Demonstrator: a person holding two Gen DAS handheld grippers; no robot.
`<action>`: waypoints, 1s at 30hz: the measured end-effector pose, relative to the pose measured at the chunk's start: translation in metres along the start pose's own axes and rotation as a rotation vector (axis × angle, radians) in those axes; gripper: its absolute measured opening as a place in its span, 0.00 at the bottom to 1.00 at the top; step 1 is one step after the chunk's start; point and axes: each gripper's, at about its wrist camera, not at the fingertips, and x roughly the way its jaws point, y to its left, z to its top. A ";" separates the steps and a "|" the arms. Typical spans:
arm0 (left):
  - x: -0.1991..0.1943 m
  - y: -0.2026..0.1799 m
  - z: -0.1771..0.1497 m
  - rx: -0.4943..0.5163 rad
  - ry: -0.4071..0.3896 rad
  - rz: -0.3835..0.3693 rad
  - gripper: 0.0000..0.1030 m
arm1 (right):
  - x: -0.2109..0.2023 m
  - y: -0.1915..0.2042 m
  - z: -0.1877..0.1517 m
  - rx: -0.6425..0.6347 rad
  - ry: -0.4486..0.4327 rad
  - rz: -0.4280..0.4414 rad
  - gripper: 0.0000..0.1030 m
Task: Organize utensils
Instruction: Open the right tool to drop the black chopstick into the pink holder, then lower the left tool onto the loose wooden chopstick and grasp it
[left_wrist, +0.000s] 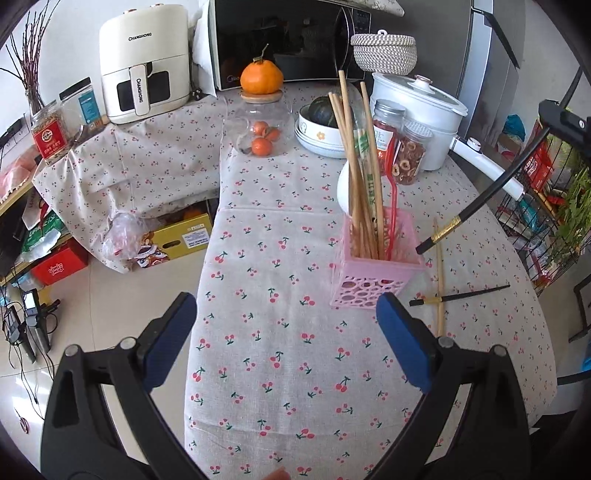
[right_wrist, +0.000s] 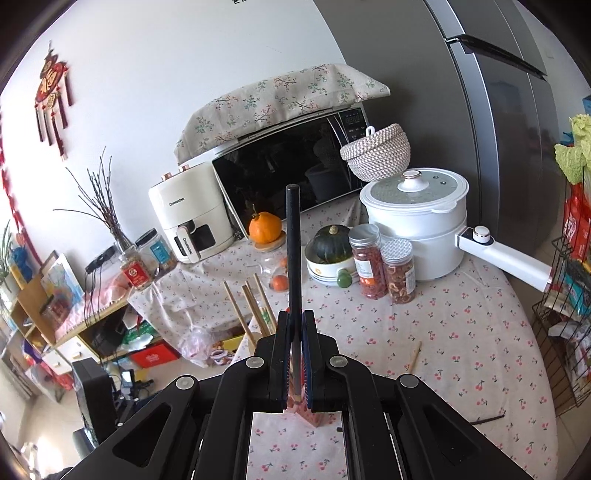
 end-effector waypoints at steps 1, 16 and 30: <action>0.001 0.000 -0.002 0.008 0.009 0.003 0.95 | 0.003 0.004 0.000 -0.007 -0.005 0.004 0.05; 0.000 0.001 -0.010 0.049 0.035 -0.012 0.95 | 0.063 0.026 -0.015 -0.060 0.118 -0.013 0.07; -0.005 -0.007 -0.009 0.063 0.020 -0.022 0.95 | 0.037 0.012 -0.007 -0.021 0.067 -0.003 0.72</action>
